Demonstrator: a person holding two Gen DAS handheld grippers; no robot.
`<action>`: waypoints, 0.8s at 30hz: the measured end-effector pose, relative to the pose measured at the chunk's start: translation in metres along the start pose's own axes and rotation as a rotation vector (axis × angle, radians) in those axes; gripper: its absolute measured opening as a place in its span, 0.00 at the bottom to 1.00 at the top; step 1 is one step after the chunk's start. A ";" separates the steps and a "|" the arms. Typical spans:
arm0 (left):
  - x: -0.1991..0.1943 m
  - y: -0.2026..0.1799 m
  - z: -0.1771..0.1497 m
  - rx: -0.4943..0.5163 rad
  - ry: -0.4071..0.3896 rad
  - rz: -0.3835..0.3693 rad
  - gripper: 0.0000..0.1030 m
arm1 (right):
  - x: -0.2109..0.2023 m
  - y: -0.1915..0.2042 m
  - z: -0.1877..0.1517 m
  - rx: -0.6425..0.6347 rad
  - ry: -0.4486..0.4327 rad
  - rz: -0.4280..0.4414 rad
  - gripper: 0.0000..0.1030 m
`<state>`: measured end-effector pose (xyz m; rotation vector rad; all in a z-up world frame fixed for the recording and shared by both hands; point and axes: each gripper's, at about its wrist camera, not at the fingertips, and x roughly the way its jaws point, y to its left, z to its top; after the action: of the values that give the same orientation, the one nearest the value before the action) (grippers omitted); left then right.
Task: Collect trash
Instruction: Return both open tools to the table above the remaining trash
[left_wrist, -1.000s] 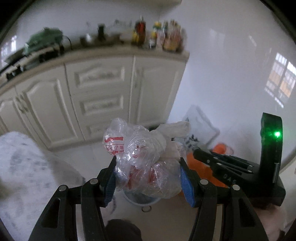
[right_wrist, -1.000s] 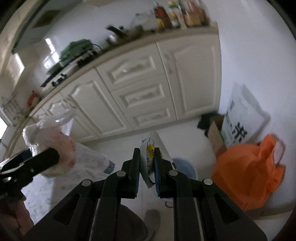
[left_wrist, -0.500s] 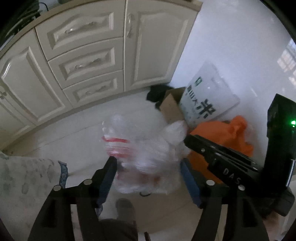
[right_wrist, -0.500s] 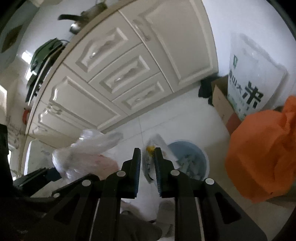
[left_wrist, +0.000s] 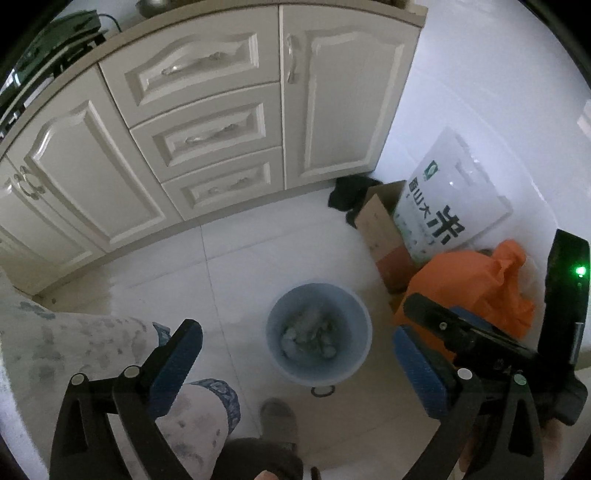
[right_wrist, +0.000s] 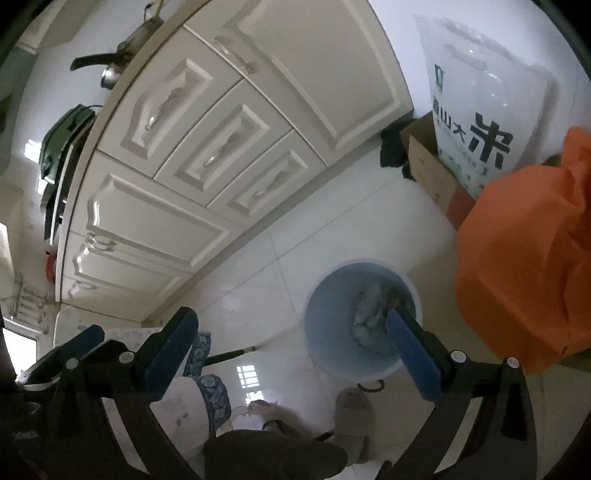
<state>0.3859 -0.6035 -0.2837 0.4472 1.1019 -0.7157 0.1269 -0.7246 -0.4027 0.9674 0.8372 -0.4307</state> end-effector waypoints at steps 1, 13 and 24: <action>-0.006 0.001 -0.004 0.002 -0.007 -0.003 0.99 | -0.001 0.002 -0.001 -0.001 -0.001 0.000 1.00; -0.139 0.026 -0.061 -0.031 -0.193 -0.042 0.99 | -0.075 0.055 -0.018 -0.077 -0.098 0.007 1.00; -0.284 0.102 -0.171 -0.130 -0.410 -0.026 0.99 | -0.150 0.166 -0.055 -0.278 -0.200 0.076 1.00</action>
<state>0.2727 -0.3362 -0.0935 0.1640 0.7617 -0.7155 0.1202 -0.5969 -0.2112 0.6841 0.6558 -0.3291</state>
